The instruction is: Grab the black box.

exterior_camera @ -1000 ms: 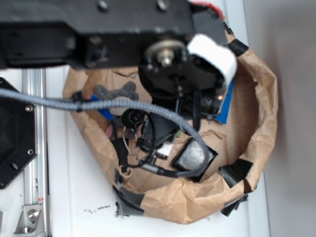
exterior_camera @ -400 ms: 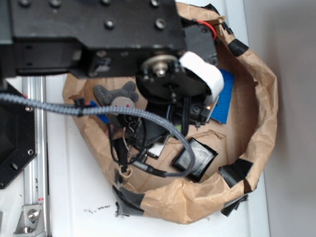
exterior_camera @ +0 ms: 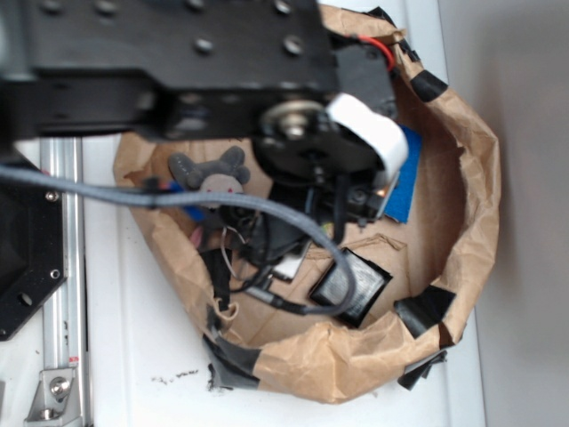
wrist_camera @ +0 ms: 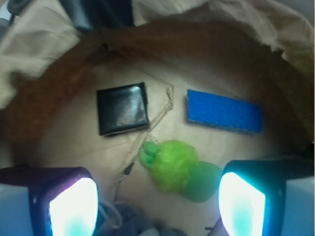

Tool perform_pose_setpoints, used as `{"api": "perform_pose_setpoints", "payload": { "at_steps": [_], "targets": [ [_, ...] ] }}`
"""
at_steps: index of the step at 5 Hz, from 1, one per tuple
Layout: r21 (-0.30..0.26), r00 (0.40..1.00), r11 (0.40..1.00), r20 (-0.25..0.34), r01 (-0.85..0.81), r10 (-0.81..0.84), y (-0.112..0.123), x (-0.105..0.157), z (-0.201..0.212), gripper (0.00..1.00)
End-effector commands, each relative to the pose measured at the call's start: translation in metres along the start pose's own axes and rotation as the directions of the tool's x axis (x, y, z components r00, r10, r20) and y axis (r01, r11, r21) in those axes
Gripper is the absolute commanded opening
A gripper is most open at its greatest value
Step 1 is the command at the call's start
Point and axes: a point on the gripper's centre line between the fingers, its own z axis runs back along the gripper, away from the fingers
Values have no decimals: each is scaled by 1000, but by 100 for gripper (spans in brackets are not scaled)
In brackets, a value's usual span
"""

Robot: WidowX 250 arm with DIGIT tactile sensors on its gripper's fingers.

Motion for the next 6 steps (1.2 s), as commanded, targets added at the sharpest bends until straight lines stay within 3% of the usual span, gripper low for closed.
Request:
{"api": "perform_pose_setpoints", "payload": {
  "at_steps": [1, 2, 3, 4, 6],
  "targets": [
    [16, 999, 998, 3, 54, -54, -10, 16, -15, 100],
    [39, 998, 998, -47, 53, -51, -2, 17, -31, 100],
    [22, 996, 997, -48, 76, -75, -1, 21, -39, 100],
    [16, 986, 987, -48, 162, -161, -23, 30, -45, 100],
    [-14, 978, 978, -19, 209, -209, -37, 37, -45, 100]
  ]
}}
